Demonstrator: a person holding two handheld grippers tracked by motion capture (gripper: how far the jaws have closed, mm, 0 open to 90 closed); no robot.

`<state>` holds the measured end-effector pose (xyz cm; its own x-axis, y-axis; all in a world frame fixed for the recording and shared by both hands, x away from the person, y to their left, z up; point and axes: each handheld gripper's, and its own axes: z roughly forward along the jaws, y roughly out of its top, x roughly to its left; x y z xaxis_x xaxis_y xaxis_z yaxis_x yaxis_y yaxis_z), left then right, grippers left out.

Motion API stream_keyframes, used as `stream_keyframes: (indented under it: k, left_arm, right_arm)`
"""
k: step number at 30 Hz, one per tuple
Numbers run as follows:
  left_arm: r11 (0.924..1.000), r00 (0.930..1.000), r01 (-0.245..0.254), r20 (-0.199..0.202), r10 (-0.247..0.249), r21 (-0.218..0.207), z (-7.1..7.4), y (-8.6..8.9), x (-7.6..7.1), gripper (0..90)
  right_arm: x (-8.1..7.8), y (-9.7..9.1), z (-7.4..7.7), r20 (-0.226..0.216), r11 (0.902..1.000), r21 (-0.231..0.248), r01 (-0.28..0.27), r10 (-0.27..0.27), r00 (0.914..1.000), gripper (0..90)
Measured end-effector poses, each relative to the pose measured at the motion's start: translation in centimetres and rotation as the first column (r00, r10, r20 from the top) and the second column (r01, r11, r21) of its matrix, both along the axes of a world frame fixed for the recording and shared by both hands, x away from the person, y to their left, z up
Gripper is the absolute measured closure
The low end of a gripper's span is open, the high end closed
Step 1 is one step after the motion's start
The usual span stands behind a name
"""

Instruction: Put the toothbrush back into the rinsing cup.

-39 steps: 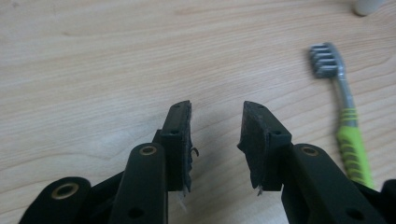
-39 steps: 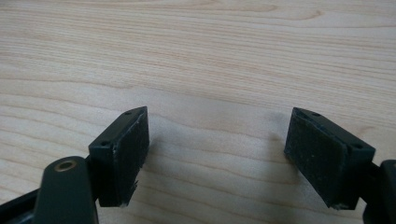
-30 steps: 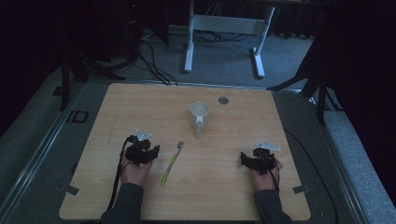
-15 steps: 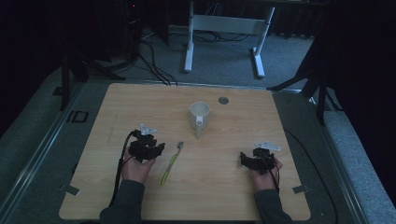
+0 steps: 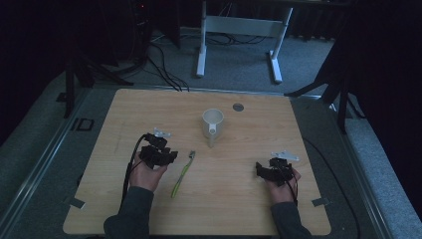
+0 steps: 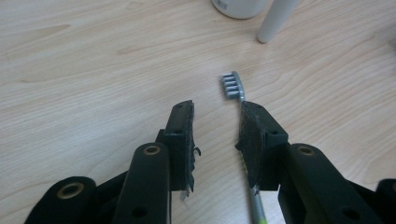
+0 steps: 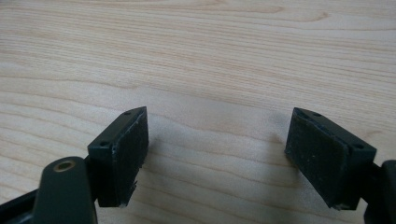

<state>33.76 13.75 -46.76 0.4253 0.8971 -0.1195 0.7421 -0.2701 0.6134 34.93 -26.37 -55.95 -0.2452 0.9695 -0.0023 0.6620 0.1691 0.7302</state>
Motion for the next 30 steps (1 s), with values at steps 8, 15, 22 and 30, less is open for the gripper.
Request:
stream_keyframes:
  k: [8, 15, 22, 30]
  left_arm:
    - [0.9996, 0.9983, 0.029, -0.05, -0.028, 0.004, 0.1, -0.6, 0.5, 68.3]
    - [0.9986, 0.9951, 0.051, -0.085, -0.049, 0.017, 0.3, -1.0, 0.8, 70.0]
    - [0.9972, 0.9909, 0.065, -0.12, -0.06, 0.036, 0.4, -1.6, 1.2, 70.3]
    - [0.9948, 0.9869, 0.081, -0.145, -0.071, 0.061, 0.6, -2.6, 2.0, 68.2]
  right_arm:
    - [0.0, 0.0, 0.0, 0.001, 1.0, 0.0, -0.001, 0.001, 1.0, 21.0]
    - [0.0, 0.0, 0.0, 0.001, 1.0, 0.001, -0.001, 0.001, 1.0, 21.0]
    - [0.0, 0.0, 0.0, 0.002, 1.0, 0.001, -0.001, 0.001, 1.0, 21.0]
    - [0.1, 0.0, 0.0, 0.002, 1.0, 0.001, -0.003, 0.003, 1.0, 21.0]
